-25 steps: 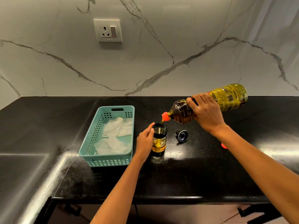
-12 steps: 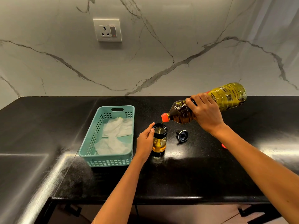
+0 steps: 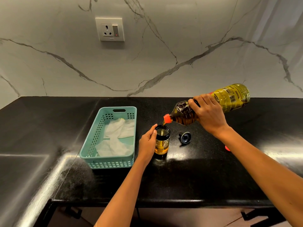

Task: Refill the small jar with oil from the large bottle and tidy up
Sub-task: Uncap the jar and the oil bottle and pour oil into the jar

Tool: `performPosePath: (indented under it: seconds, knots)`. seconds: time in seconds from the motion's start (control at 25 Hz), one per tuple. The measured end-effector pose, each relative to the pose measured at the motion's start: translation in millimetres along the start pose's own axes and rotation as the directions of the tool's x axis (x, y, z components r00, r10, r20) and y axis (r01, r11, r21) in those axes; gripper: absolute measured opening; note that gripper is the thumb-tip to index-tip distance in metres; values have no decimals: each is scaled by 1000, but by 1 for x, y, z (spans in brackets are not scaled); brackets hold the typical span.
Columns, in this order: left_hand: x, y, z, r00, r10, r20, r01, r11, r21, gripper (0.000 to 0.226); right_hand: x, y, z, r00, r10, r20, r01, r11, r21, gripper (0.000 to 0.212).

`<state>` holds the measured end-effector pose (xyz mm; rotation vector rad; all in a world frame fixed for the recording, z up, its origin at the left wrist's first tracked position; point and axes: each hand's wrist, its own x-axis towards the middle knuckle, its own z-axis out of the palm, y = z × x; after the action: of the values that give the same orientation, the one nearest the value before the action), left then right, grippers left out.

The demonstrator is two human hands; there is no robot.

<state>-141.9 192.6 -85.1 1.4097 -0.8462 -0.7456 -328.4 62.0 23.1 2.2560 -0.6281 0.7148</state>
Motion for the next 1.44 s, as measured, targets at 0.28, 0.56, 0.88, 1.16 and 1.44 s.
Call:
performPosePath:
  seconds: [0.28,0.56,0.88,1.16,1.44]
  knots:
    - [-3,5,1,1000,-4,-6,4,1000,1,34,0,-1,0,1000,6,-4,-6,1000,1,62]
    - [-3,4,1,1000,2,-12,-2,1000,-11,33,-1,-2,-1,1000,0,-10,0,1000,5,61]
    - [-2,3,2,1000,-1,-24,1,1000,-5,33,1,-3,-2,1000,14,-27,-13,1000,22,62]
    - [-3,3,3,1000,5,-29,-6,1000,-13,33,0,-2,-1,999,9,-38,-8,1000,16,60]
    - [-4,3,3,999,5,-42,-5,1000,-6,33,0,-1,0,999,9,-37,-9,1000,14,59]
